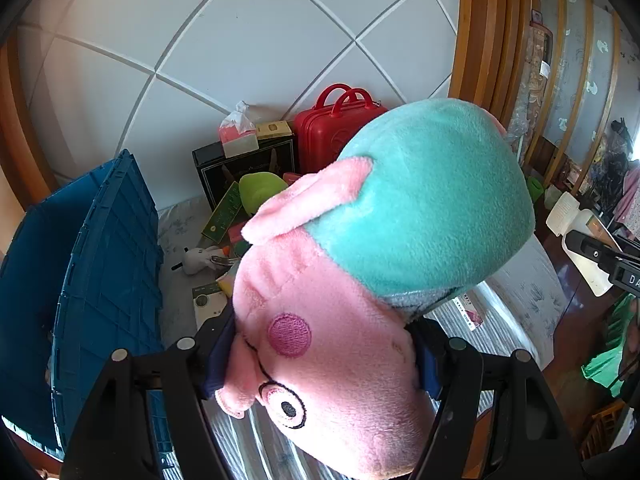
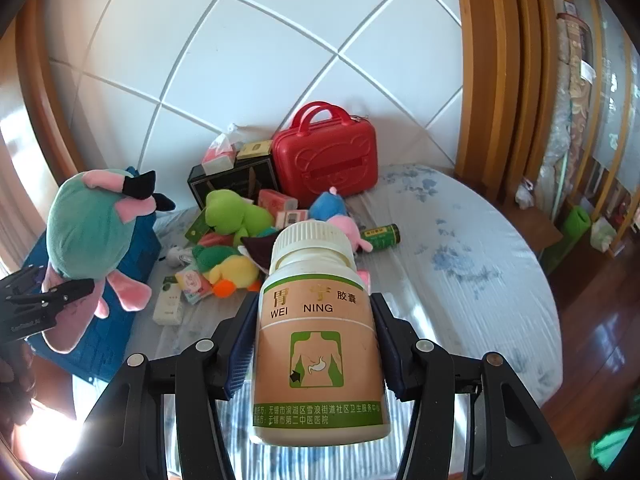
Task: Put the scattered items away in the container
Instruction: 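Lift the pig plush and WEI NING bottle with both tools toward the crate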
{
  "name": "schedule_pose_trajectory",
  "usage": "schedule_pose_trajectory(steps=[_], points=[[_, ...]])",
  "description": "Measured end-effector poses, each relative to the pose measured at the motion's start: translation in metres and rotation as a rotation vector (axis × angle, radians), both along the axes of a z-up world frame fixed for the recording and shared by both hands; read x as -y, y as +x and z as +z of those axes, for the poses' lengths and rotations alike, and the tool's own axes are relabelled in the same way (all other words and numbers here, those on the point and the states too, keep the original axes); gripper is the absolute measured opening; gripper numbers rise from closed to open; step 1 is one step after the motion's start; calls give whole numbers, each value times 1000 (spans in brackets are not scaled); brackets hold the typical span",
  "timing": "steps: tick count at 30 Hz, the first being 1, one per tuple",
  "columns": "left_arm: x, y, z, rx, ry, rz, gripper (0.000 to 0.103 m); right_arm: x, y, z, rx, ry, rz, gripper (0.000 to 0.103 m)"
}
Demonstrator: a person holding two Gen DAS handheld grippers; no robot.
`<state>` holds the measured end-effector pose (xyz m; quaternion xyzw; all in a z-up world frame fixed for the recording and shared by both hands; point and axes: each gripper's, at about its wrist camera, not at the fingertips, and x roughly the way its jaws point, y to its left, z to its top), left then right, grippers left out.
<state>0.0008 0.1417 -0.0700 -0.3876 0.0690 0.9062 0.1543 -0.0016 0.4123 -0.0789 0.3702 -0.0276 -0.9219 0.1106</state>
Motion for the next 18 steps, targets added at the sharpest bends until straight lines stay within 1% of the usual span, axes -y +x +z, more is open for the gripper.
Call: schedule_pose_trajectory(steps=[5,18], points=[[11,3,8,-19,7,6,72,13,3,7,-12,4,14,52],[53,0,13,-27,26,17,72,62,8,17,-27,7,49,52]])
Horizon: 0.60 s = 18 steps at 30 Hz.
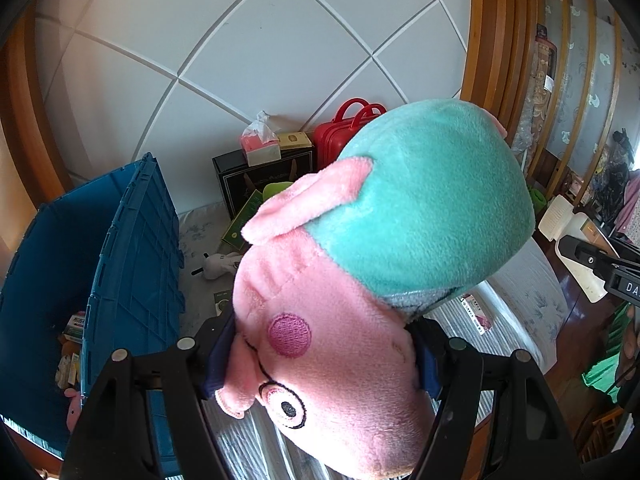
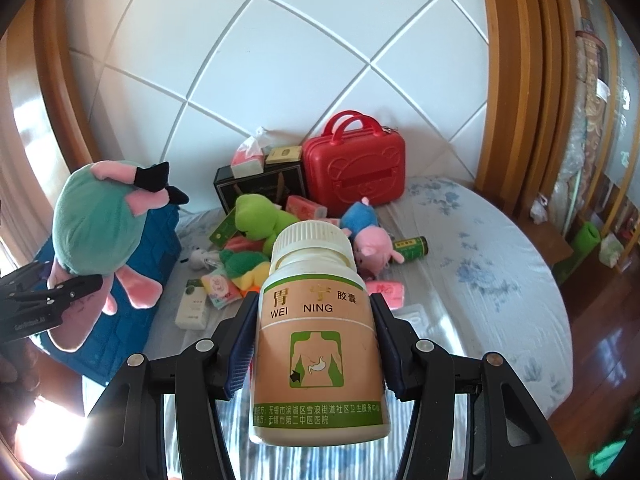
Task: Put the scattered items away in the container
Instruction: 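Lift the pig plush and WEI NING bottle with both tools toward the crate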
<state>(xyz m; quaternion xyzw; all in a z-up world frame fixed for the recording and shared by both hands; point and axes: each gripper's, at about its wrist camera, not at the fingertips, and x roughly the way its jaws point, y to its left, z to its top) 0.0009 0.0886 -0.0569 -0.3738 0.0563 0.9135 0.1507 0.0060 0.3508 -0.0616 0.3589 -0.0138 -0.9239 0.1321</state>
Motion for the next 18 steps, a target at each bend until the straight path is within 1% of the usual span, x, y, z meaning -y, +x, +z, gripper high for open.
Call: schedule_pose_trajectory(steps=[18], points=[[77,1,22,-45,27,21,72,84,15,19,-35,23,44,52]])
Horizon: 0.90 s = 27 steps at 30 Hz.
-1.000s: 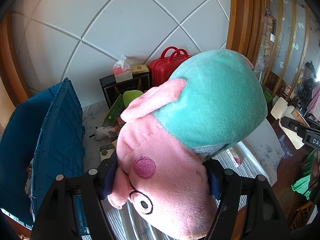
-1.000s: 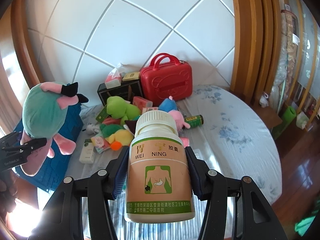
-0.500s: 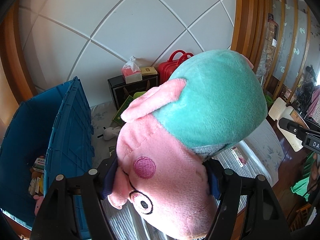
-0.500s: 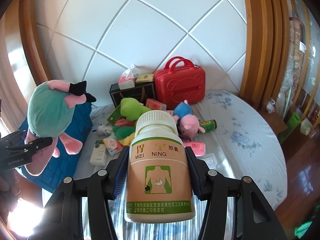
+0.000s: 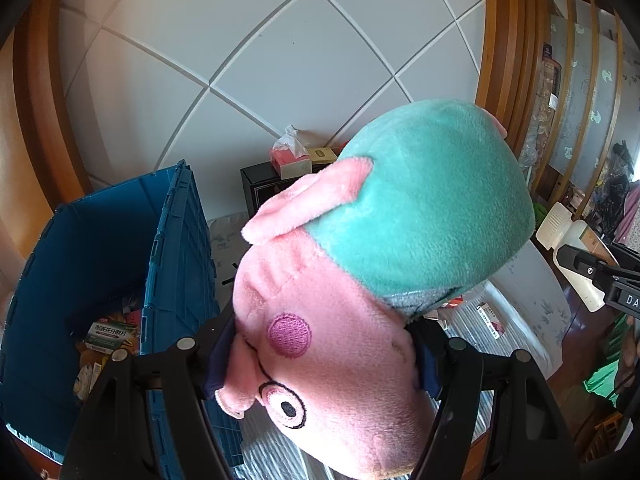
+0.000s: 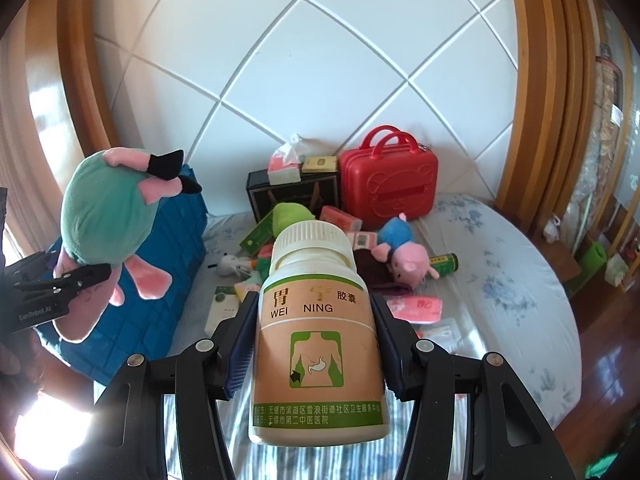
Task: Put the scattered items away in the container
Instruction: 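Lift the pig plush and WEI NING bottle with both tools toward the crate, then hold the pig plush and bottle with both tools above the blue crate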
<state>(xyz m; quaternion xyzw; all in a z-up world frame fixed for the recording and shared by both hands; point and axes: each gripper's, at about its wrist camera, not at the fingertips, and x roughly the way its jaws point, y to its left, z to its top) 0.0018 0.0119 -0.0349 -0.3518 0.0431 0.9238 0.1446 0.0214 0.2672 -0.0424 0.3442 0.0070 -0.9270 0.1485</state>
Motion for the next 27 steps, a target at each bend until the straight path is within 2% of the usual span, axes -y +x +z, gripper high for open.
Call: schedule_pose_trajectory(steps=[27], points=[[123,-18,7,-27,15,71,72,125,-8,-3,-13,7,75,52]])
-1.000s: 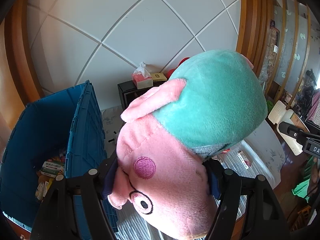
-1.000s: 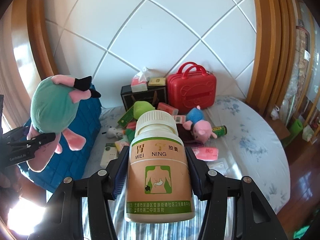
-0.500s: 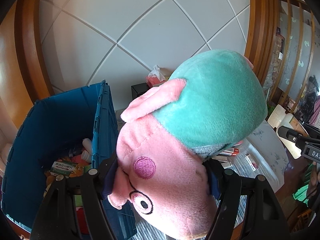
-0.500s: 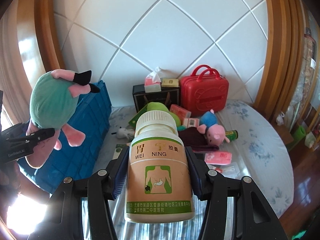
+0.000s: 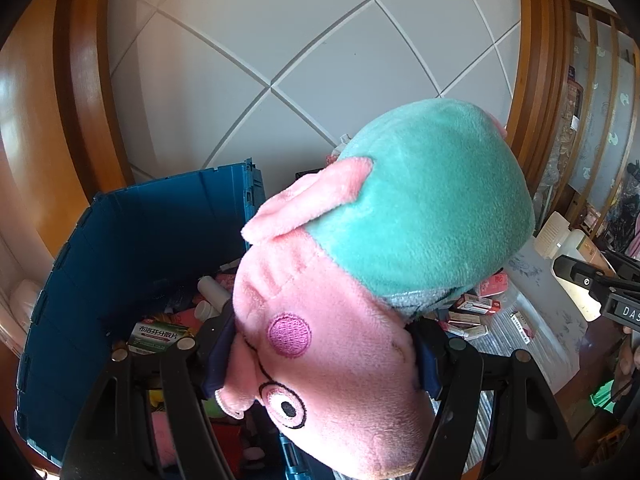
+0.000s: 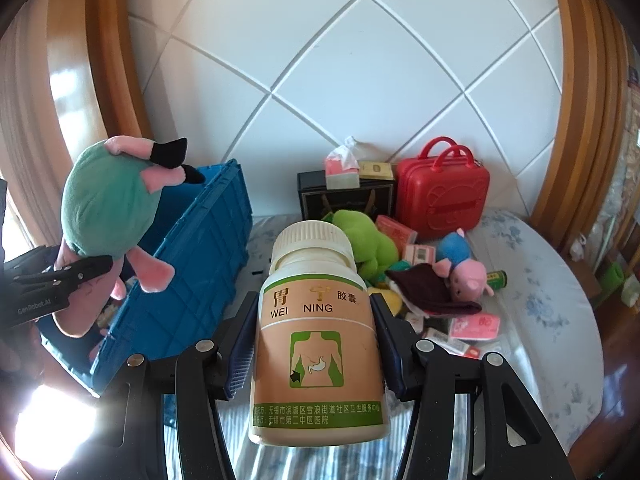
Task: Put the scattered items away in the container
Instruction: 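Hold the pig plush and bottle with both tools above the blue crate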
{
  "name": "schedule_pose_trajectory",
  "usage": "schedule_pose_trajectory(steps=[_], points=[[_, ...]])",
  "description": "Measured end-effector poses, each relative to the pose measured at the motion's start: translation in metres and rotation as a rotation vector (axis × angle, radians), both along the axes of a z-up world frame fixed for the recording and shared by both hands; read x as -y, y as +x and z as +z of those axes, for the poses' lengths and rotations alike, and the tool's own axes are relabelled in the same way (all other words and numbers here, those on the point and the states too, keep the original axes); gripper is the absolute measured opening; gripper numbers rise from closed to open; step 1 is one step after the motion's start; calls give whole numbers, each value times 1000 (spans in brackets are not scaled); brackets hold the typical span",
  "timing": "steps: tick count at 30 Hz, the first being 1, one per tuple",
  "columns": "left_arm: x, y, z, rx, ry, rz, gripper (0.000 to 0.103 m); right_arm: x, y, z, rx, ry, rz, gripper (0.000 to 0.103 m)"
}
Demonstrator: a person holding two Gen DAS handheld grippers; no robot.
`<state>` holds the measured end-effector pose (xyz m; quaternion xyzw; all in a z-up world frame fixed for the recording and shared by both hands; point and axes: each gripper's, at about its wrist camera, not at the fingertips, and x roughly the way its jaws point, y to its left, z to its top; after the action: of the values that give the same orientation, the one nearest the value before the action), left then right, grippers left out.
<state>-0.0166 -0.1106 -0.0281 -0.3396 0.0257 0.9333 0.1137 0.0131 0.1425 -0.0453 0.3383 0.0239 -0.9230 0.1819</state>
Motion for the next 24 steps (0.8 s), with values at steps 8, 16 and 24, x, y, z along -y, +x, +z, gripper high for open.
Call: schedule_pose_trajectory(steps=[8,16,24], points=[[43,-9,3,-15,-6,19,72,48,-4,0,-11,-6,29,52],[88,-19,-2,-11,3,44,72,106,-6,1,-25,4,95,52],[129,-31,-8,2,9,78,72,168,-12,8,-44,12,171,53]])
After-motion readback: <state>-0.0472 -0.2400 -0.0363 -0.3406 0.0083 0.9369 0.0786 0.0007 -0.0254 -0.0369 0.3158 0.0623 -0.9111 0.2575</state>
